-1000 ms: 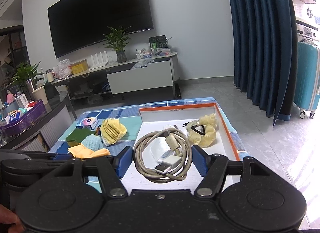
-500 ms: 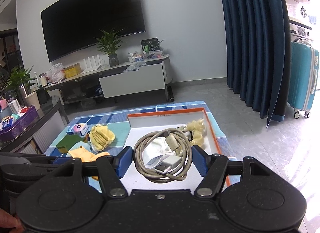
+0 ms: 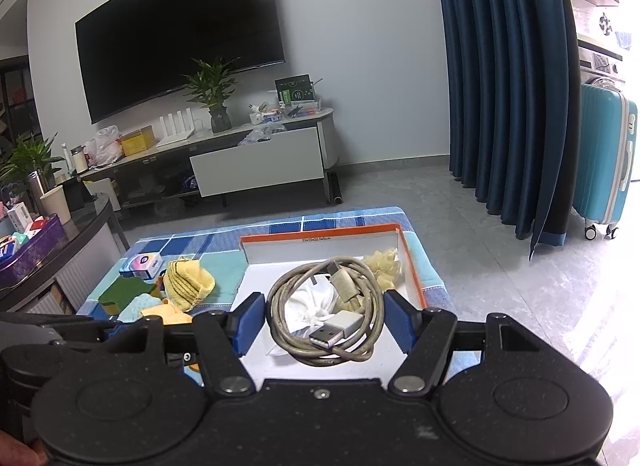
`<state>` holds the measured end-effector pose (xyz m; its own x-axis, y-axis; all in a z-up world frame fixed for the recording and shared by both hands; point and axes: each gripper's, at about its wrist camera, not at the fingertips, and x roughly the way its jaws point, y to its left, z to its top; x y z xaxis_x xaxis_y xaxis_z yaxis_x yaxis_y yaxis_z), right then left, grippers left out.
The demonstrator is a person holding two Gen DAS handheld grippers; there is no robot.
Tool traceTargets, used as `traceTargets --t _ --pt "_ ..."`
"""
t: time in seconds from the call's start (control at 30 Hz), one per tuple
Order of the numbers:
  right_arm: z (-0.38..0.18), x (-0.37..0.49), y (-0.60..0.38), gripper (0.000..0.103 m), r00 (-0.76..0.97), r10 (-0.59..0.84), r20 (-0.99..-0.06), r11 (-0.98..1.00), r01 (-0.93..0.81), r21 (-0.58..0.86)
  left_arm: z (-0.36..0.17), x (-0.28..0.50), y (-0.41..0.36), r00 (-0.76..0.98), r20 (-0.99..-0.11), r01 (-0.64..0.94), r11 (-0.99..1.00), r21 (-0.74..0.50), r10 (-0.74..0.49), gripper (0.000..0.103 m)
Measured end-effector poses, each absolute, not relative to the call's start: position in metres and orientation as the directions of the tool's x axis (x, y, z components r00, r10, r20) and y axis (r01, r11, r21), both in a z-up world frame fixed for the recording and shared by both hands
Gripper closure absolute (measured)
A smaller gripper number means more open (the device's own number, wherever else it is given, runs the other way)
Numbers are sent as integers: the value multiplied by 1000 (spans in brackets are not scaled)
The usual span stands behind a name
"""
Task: Organize soft objects
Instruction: 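Move the orange cloth over the box with left tool while right tool lowers the cable into it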
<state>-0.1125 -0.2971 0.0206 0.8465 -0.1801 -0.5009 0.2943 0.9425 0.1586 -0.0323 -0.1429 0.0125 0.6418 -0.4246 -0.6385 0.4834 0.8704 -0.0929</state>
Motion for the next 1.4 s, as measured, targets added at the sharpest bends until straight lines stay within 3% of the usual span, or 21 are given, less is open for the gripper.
traceTargets --t 1.4 --pt "8 -2 -356 25 788 -147 -598 928 319 192 9 54 -165 628 -677 453 888 -83 -384 57"
